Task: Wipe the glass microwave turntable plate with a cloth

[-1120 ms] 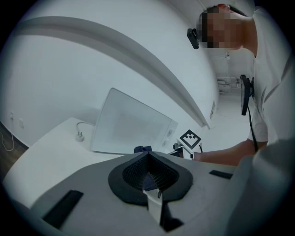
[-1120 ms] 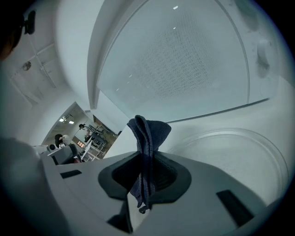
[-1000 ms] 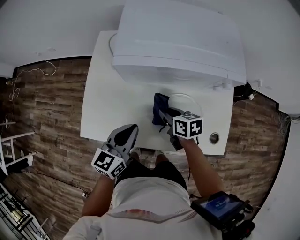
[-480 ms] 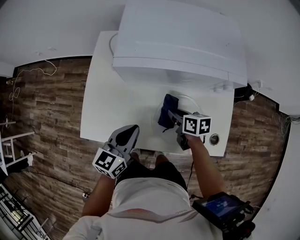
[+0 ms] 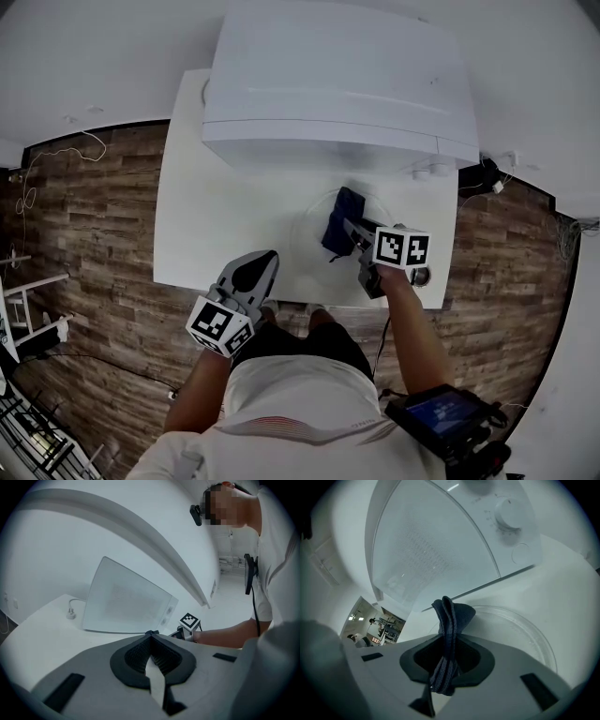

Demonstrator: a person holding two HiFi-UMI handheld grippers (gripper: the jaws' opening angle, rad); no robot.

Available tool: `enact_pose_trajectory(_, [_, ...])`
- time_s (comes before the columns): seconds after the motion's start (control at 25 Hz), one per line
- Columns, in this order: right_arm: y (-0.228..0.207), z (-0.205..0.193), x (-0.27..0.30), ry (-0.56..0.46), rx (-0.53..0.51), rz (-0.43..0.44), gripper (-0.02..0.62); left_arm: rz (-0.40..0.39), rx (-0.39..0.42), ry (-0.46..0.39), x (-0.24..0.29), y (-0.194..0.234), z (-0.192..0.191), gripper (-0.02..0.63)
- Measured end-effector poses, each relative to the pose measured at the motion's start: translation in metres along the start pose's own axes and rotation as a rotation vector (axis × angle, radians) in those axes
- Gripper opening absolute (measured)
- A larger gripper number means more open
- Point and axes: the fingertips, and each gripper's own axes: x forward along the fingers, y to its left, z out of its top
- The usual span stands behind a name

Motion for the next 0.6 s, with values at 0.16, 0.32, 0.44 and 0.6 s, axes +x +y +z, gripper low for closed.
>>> enact_pose_trajectory(0.16, [-0.019, 0.002, -0.013, -0.014, 0.038, -0.015, 0.063, -0.011, 0.011, 0.013, 0.010, -0.008, -0.003, 0.010])
enact_pose_trajectory(0.32, [-0.035, 0.003, -0.028, -0.031, 0.053, -0.035, 0.063, -0.025, 0.014, 0.022, 0.020, -0.018, -0.005, 0.010])
enact_pose_trajectory(0.44, [-0.046, 0.004, -0.040, -0.042, 0.059, -0.054, 0.063, -0.035, 0.017, 0.024, 0.026, -0.025, -0.005, 0.011])
enact_pose_trajectory(0.6, [-0.062, 0.004, -0.058, -0.049, 0.053, -0.084, 0.063, -0.049, 0.024, 0.027, 0.036, -0.034, -0.005, 0.010])
